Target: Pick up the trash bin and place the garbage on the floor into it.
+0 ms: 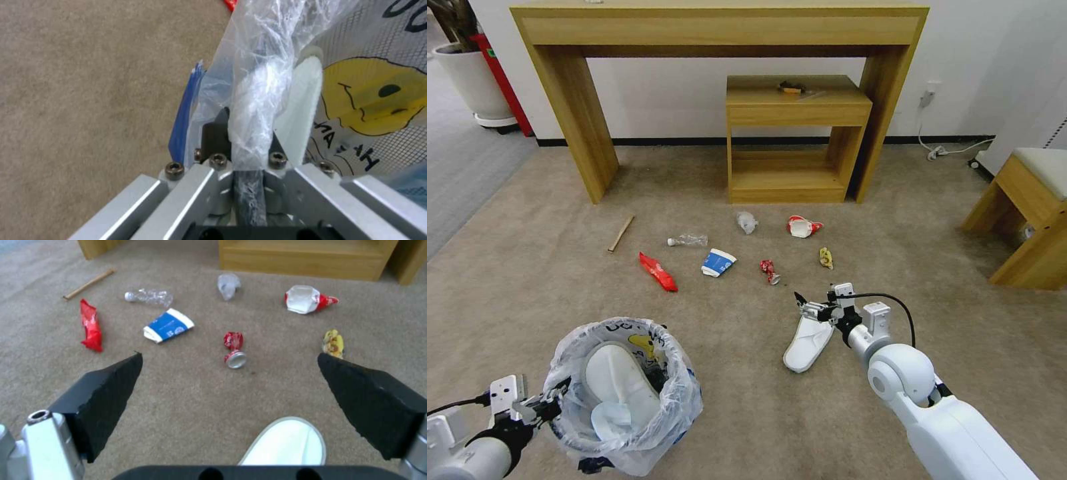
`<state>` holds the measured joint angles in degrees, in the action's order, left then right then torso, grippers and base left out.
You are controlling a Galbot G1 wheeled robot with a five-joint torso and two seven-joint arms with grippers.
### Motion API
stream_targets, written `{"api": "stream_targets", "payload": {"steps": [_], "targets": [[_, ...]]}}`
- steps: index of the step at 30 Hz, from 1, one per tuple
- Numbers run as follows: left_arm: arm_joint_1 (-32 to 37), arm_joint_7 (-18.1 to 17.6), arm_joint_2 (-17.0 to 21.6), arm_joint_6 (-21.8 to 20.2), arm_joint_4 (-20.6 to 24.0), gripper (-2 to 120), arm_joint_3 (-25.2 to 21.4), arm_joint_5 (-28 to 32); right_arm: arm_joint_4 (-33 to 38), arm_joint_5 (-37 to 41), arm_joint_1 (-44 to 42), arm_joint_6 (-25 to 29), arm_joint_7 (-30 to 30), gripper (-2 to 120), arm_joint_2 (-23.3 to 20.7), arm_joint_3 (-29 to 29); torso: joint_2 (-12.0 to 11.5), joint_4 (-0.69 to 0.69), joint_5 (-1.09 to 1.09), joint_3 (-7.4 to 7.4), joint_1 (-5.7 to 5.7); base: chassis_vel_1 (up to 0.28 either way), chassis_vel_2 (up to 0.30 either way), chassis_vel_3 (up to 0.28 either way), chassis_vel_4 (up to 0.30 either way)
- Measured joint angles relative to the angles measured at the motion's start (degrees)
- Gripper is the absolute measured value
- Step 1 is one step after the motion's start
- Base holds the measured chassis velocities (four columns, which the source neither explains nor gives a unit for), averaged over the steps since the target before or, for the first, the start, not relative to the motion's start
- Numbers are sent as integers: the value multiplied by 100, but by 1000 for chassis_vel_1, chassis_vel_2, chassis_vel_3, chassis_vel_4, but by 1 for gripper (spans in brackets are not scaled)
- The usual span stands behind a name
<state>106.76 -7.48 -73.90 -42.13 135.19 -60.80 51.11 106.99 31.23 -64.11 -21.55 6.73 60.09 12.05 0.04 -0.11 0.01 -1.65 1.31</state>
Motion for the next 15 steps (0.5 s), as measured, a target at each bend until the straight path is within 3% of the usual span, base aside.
{"api": "stream_targets", "payload": {"steps": [11,15], "targets": [[20,0,-21,0,14,0,-5,-4,-81,-39,-109,-57,79,100,109,-35,0,0,0,0,0,-89,107,86,-101],[42,1,-15,0,-99,0,-243,48,-747,160,76,-214,373,100,363,-55,0,0,1,-2,2,-50,38,49,-20]]}}
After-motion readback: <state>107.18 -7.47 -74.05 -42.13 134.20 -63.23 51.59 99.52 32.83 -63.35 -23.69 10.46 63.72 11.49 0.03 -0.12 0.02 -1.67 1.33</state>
